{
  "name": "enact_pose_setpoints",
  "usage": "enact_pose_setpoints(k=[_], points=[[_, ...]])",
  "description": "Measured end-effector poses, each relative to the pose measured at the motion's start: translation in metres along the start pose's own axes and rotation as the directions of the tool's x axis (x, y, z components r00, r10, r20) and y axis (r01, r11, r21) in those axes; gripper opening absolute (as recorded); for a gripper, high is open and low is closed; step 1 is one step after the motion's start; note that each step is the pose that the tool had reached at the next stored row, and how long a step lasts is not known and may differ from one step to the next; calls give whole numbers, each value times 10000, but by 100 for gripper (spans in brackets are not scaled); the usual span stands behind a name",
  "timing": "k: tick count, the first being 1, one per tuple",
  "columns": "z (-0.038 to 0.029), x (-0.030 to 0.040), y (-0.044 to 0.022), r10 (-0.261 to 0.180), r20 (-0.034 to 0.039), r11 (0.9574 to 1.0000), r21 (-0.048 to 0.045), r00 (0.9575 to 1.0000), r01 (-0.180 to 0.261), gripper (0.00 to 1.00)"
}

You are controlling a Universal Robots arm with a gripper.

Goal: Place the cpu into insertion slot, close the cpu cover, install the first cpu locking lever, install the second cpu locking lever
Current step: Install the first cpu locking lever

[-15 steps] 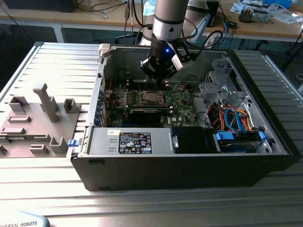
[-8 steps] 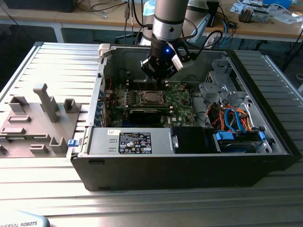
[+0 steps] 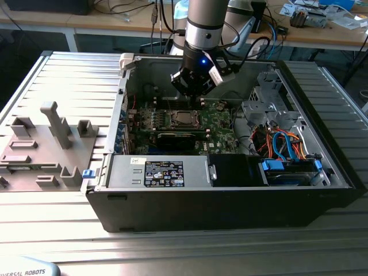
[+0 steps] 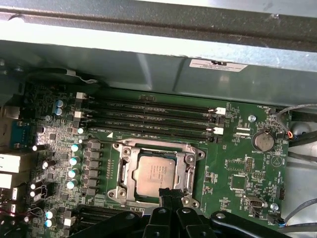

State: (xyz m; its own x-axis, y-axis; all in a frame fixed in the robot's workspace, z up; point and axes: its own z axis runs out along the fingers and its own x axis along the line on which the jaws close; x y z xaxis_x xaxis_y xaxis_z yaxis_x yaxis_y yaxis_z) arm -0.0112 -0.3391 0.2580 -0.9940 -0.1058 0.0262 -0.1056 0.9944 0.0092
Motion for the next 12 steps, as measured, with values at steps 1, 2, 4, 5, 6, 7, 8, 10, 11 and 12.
enact_pose_setpoints(k=[1,2,4,5,6,7,8,10,11,12], points=[[0,0,0,-12,0,10000,0,10000,12,11],[0,0,0,-23,0,10000,0,10000,23,11],[0,0,0,-45,0,10000,1,10000,45,11],[0,0,0,-61,0,10000,1,10000,61,11],[0,0,0,-71,0,10000,2,10000,71,11],[0,0,0,-89,-1,10000,2,10000,89,11],[0,0,0,-104,-1,9999,2,9999,104,11],[0,0,0,-133,-1,9999,3,9999,133,11],[0,0,0,-150,-1,9999,4,9999,150,11],[0,0,0,-167,-1,9999,5,9999,167,11]])
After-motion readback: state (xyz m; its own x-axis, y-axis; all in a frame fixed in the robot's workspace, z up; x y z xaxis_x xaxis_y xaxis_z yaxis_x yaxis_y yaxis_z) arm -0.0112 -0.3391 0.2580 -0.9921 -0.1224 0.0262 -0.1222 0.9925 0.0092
